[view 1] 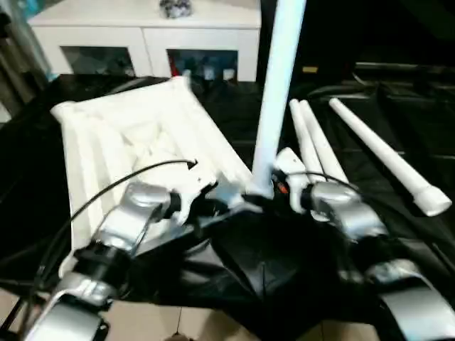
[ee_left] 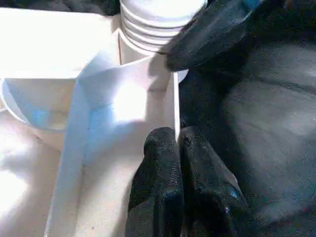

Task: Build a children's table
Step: Rotate leg to tighten

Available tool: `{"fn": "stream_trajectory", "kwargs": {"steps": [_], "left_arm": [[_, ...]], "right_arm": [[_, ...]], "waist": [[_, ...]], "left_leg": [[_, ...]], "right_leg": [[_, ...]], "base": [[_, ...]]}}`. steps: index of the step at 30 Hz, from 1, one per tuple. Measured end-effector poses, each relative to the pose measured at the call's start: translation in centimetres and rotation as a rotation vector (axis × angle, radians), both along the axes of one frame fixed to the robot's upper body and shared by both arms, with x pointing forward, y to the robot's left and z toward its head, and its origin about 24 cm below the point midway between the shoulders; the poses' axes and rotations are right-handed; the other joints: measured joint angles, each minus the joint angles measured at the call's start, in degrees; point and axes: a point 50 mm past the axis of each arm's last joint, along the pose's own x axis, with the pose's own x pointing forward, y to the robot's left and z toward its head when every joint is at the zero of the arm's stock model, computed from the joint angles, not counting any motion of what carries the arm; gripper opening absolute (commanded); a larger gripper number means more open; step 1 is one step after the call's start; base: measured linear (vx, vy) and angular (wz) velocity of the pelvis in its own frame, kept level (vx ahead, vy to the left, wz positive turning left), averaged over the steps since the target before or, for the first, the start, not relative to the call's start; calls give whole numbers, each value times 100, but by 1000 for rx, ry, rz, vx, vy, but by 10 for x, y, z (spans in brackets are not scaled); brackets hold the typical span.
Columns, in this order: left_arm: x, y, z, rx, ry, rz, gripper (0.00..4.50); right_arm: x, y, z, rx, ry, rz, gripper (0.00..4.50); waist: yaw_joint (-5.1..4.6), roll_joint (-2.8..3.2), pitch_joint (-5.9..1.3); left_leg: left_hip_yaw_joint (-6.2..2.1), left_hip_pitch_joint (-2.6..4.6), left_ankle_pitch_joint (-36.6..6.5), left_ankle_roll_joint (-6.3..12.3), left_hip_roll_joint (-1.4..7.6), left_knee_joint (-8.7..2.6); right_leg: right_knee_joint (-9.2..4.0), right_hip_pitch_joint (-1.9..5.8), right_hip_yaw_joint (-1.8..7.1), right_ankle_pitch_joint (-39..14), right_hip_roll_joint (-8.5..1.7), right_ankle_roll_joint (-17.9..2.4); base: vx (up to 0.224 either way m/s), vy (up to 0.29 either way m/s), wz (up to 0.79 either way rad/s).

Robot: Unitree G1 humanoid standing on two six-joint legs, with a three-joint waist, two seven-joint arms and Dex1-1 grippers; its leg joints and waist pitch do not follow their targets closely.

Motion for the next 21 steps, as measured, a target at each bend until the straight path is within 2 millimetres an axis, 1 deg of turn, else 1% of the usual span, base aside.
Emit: {"fn": "stream_trajectory", "kwargs": {"steps": [1, 2, 4, 6, 8, 10, 15, 21], "left_arm": [[-1, 2, 0, 0, 6, -18, 0], [-2, 2, 1, 1, 8, -28, 0], [-3, 4, 1, 4, 18, -47, 0], [-4, 5, 1, 5, 25, -58, 0], [-6, 6, 1, 8, 31, -70, 0], [-8, 7, 2, 10, 36, -79, 0], [-7, 6, 1, 9, 35, -71, 0], [2, -3, -5, -3, -4, 75, 0]], "right_arm": [[-3, -1, 1, 4, 12, 29, 369], [-4, -2, 1, 5, 16, 45, 354], [-6, -3, 1, 9, 31, 66, 354], [-8, -2, 2, 12, 38, 82, 326], [-9, -2, 2, 14, 47, 84, 313], [-12, -2, 2, 16, 50, 89, 289], [-12, -2, 2, 15, 53, 81, 277], [3, 8, -5, 2, -3, -143, 274]], "waist": [[13, 0, 0], [18, 0, 0], [17, 0, 0], [7, 0, 0], [6, 0, 0], [9, 0, 0], [7, 0, 0], [-70, -1, -2]], "left_leg": [[0, -1, 0, 0, 0, 1], [0, -1, 0, 0, 0, 3], [0, -1, 0, 0, 0, 7], [0, 0, 1, 0, 0, 7], [0, 0, 0, -1, 0, 4], [0, 0, 0, -1, 0, 2], [0, 0, 0, -1, 0, 4], [0, 31, 1, -4, -3, 4]], "right_leg": [[1, 0, 0, 0, 0, 0], [1, 0, 0, 0, 0, 0], [2, 0, 2, 0, -1, 0], [2, 0, 2, 0, -1, 0], [2, 0, 2, 0, -1, 0], [1, 0, 1, -1, -1, 1], [3, 0, 1, -1, -1, 1], [8, 20, 10, 1, -1, -1]], "base": [[0, 0, 0], [0, 0, 0], [0, 0, 0], [0, 0, 0], [0, 0, 0], [0, 0, 0], [0, 0, 0], [0, 0, 0]]}}
